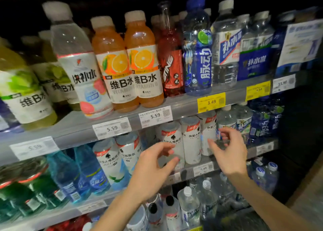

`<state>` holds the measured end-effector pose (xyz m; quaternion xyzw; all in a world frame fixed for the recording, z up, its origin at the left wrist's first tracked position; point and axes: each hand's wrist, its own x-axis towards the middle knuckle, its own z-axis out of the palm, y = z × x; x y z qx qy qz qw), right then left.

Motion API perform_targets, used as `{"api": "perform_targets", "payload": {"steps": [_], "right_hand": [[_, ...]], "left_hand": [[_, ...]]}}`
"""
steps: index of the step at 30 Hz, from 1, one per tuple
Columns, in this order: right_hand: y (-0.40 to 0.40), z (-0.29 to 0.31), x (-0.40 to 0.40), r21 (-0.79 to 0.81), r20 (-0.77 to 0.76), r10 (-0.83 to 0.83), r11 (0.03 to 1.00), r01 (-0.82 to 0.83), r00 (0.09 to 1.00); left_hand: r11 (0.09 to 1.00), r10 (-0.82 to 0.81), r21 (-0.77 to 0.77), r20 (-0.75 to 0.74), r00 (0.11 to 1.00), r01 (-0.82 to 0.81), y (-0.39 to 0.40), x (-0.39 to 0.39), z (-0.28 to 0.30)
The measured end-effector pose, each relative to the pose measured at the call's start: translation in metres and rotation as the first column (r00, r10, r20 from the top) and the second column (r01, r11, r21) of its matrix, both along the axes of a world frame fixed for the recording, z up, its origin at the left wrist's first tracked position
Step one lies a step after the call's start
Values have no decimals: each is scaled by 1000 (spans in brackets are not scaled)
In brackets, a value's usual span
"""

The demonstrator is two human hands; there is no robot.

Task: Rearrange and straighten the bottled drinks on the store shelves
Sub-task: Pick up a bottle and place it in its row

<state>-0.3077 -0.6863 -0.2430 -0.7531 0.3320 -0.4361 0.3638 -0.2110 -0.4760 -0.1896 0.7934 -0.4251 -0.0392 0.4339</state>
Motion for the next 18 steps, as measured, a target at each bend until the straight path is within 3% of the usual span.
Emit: {"api": "perform_targets", "payload": {"steps": [4,9,18], "right_hand": [[51,30,-2,-66,-38,216,974,-218,976],[111,78,7,-179,-20,315,933,-313,949],[181,142,38,-172,-73,451,873,-456,890]], "left_hand": [[997,66,30,216,974,-74,37,0,22],[978,142,78,432,891,-194,89,5,52],[905,258,117,612,748,-408,167,28,94]]}}
